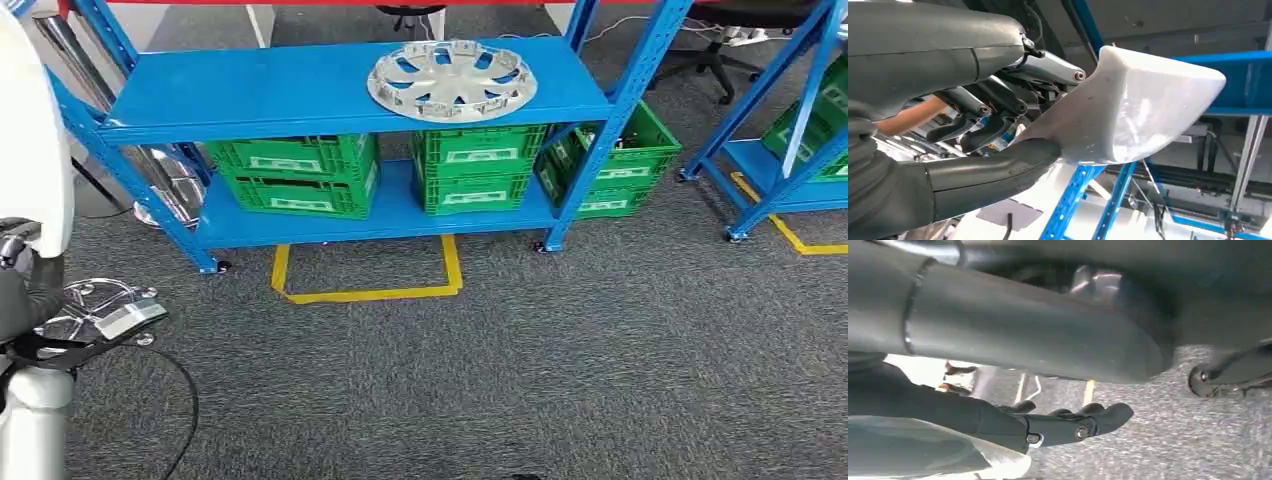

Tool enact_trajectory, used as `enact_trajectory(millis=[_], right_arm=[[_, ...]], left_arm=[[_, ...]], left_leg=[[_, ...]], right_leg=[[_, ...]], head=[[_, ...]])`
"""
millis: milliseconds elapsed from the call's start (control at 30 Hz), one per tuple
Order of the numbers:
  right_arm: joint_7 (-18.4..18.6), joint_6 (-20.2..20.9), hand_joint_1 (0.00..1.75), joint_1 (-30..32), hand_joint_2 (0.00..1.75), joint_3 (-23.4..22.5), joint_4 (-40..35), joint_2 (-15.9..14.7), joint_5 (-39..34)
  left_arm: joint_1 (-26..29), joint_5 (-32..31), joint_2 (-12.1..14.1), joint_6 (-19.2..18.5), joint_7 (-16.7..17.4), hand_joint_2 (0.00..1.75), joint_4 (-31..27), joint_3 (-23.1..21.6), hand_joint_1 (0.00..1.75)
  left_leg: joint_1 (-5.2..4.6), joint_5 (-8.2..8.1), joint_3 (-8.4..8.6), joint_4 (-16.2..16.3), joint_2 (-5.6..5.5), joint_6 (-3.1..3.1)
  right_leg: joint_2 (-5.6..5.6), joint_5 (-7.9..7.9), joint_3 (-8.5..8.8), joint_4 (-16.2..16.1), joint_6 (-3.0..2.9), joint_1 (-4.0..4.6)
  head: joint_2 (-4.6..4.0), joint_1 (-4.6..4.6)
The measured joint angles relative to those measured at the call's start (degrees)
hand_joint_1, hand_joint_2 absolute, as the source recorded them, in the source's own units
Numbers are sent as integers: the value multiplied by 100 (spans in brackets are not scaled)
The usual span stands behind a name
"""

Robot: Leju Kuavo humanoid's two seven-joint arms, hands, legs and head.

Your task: Take the parts from the cabinet and place them on the table.

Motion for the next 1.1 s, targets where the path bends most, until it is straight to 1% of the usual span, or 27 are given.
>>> enact_trajectory(millis=[33, 67, 100, 133, 167, 200, 267, 300, 333, 367, 400, 433, 467, 500, 533, 600, 633, 667, 700, 767, 800, 833, 900, 933, 967, 1000, 1100], right_arm=[[-2, 0, 0, -5, 0, 0, 2, 7, -2], [-11, 0, 0, -17, 0, 0, 2, 9, -2], [-11, 0, 0, -10, 0, 0, 2, 7, -2], [-11, -2, 0, -19, 0, 0, 4, 15, -4], [-15, -13, 0, -23, 0, 0, 4, 20, -4], [-20, -13, 0, -27, 0, 2, 4, 20, -4], [-22, -13, 0, -30, 0, 2, 4, 24, -9], [-22, -13, 0, -30, 0, 2, 4, 22, -11], [-22, -15, 0, -30, 0, 2, 4, 24, -11], [-22, -17, 0, -31, 0, 2, 4, 24, -13], [-22, -17, 0, -33, 0, 2, 4, 24, -13], [-22, -20, 0, -38, 0, 2, 4, 35, -13], [-22, -22, 0, -43, 0, 2, 4, 46, -15], [-24, -22, 0, -54, 0, 2, 4, 55, -17], [-28, -22, 0, -59, 0, 2, 4, 57, -24], [-31, -20, 0, -58, 0, 2, 4, 63, -28], [-31, -22, 0, -58, 0, 2, 4, 63, -31], [-31, -22, 0, -58, 0, 2, 4, 63, -28], [-31, -22, 0, -63, 0, 2, 4, 63, -30], [-31, -22, 0, -57, 0, 2, 4, 63, -28], [-33, -22, 0, -54, 0, 2, 4, 63, -31], [-37, -22, 0, -58, 0, 2, 4, 63, -31], [-37, -22, 0, -56, 0, 2, 4, 63, -28], [-35, -22, 0, -60, 0, 2, 4, 63, -28], [-35, -24, 0, -59, 0, 2, 4, 63, -28], [-35, -22, 0, -65, 0, 2, 7, 72, -31], [-35, -24, 0, -54, 0, 2, 7, 79, -31]], left_arm=[[-9, 9, -2, 2, -11, 175, 6, 4, 175], [-16, 9, -7, 0, -39, 175, 15, 4, 175], [-12, 11, -7, 0, -57, 175, 22, 13, 175], [-11, 15, -11, 0, -85, 175, 33, 37, 175], [-11, 20, -18, 0, -107, 175, 46, 55, 175], [-12, 24, -17, -2, -112, 175, 59, 68, 175], [-19, 65, -20, -2, -127, 175, 87, 98, 175], [-21, 81, -20, -2, -140, 175, 105, 103, 175], [-21, 94, -22, -2, -155, 175, 122, 109, 175], [-27, 96, -24, -2, -168, 175, 138, 116, 175], [-37, 96, -24, -2, -177, 175, 153, 122, 175], [-54, 96, -28, -2, -181, 175, 160, 122, 175], [-80, 96, -28, -2, -190, 175, 160, 122, 175], [-98, 96, -35, 0, -195, 175, 162, 122, 175], [-107, 96, -35, 0, -195, 175, 173, 122, 175], [-119, 96, -37, 0, -195, 175, 190, 125, 175], [-121, 88, -44, 0, -195, 175, 203, 125, 175], [-138, 83, -61, -2, -195, 175, 221, 125, 175], [-143, 70, -70, -2, -195, 175, 223, 125, 175], [-142, 68, -70, -2, -195, 175, 238, 131, 175], [-140, 68, -77, -2, -195, 175, 247, 133, 175], [-135, 66, -81, -2, -195, 175, 258, 133, 175], [-130, 63, -83, -2, -195, 175, 275, 135, 175], [-132, 63, -83, -2, -197, 175, 275, 138, 175], [-134, 63, -83, -2, -197, 175, 275, 138, 175], [-144, 63, -81, 0, -197, 175, 275, 142, 175], [-145, 61, -81, -2, -197, 175, 299, 144, 175]], left_leg=[[13, 100, -1, -47, 3, -22], [28, 168, -11, -77, 1, -58], [16, 232, -26, -101, -8, -101], [39, 108, -57, -76, -20, -134], [46, -240, -120, 91, -22, -161], [56, -578, -179, 390, -22, -177], [57, -1214, -362, 1384, -22, -216], [58, -1254, -382, 1727, -22, -223], [57, -1127, -305, 1850, -23, -222], [56, -931, -127, 1711, -22, -211], [55, -737, 192, 1300, -23, -183], [52, -663, 571, 755, -27, -141], [38, -837, 874, 266, -32, -91], [23, -937, 1043, -36, -31, -76], [4, -939, 1028, -45, -29, -74], [-24, -874, 972, -56, -29, -7], [27, -798, 960, -115, -16, 30], [45, -747, 916, -126, 8, 65], [50, -704, 860, -124, 6, 94], [46, -622, 739, -117, 8, 103], [45, -587, 687, -113, 7, 97], [46, -552, 648, -110, 8, 90], [48, -518, 602, -101, 6, 66], [52, -510, 591, -79, 5, 52], [52, -513, 582, -60, 5, 43], [11, -497, 531, -27, 5, 4], [23, -433, 452, 3, 3, -80]], right_leg=[[4, 62, -160, 84, -20, 11], [4, 82, -193, 95, -39, 29], [-5, 157, -243, 83, -102, 17], [-38, 232, -288, 76, -169, -12], [-45, 295, -368, 77, -229, -5], [-52, 354, -431, 78, -252, -2], [-52, 514, -571, 105, -272, 8], [-52, 586, -672, 126, -270, 12], [-55, 647, -794, 163, -258, 15], [-55, 691, -899, 205, -244, 18], [-54, 729, -1008, 256, -226, 21], [-52, 755, -1083, 301, -210, 24], [-54, 780, -1142, 333, -188, 29], [-50, 808, -1175, 362, -158, 48], [-55, 854, -1195, 355, -122, 39], [-61, 947, -1224, 323, -56, 13], [-53, 944, -1253, 330, -22, 31], [-26, 813, -1357, 421, -2, 19], [-20, 558, -1471, 730, 25, 13], [-21, 62, -1832, 1689, 80, -18], [-21, -83, -1944, 2042, 98, -19], [-21, -92, -1935, 2133, 107, -20], [-22, 174, -1551, 1623, 104, -23], [-22, 447, -1140, 950, 88, -25], [-20, 574, -851, 445, 74, -26], [-10, 485, -727, 325, 56, -6], [-1, 490, -804, 330, -12, 5]], head=[[2, -9], [2, 19], [2, 11], [0, 6], [0, -7], [0, -29], [2, -29], [2, -24], [0, -24], [2, -27], [2, -24], [2, -29], [2, -27], [2, -11], [2, -18], [0, -16], [0, -29], [2, -16], [2, 30], [2, 26], [2, 37], [2, 32], [2, 32], [2, 35], [2, 35], [2, 32], [0, 26]])
